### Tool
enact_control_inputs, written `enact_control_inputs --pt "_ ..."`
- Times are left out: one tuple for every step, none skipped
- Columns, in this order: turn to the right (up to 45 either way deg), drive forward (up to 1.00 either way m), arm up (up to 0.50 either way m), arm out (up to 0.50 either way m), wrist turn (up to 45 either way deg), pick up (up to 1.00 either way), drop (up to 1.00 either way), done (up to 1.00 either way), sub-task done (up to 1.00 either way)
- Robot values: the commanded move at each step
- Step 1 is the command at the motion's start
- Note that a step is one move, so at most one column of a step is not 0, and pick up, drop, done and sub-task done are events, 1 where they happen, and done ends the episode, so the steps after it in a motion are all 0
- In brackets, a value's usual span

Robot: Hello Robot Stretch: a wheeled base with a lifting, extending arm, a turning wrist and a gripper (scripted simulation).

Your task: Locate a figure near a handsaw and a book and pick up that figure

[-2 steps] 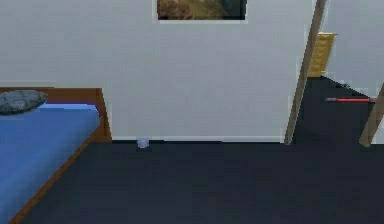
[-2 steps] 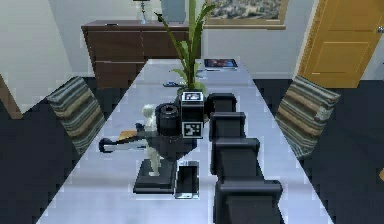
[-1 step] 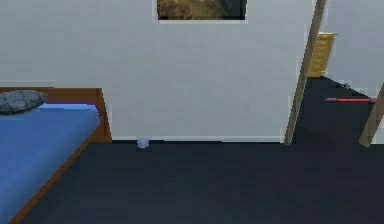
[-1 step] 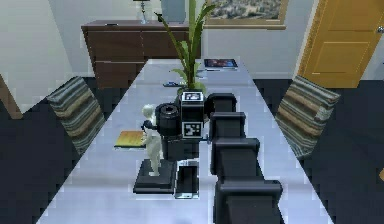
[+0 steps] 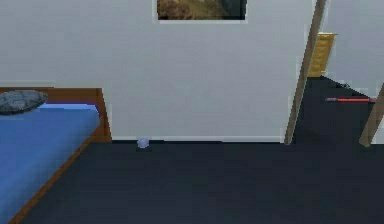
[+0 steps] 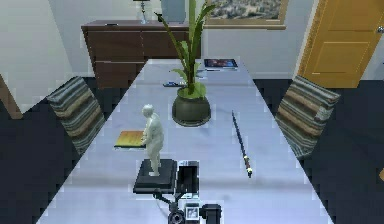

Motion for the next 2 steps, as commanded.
enact_control_inputs --pt "0.0 0.00 0.00 0.00 0.0 1.00 0.00 0.00 0.00" --pt "0.0 0.00 0.10 0.00 0.0 0.00 0.00 0.00 0.00"
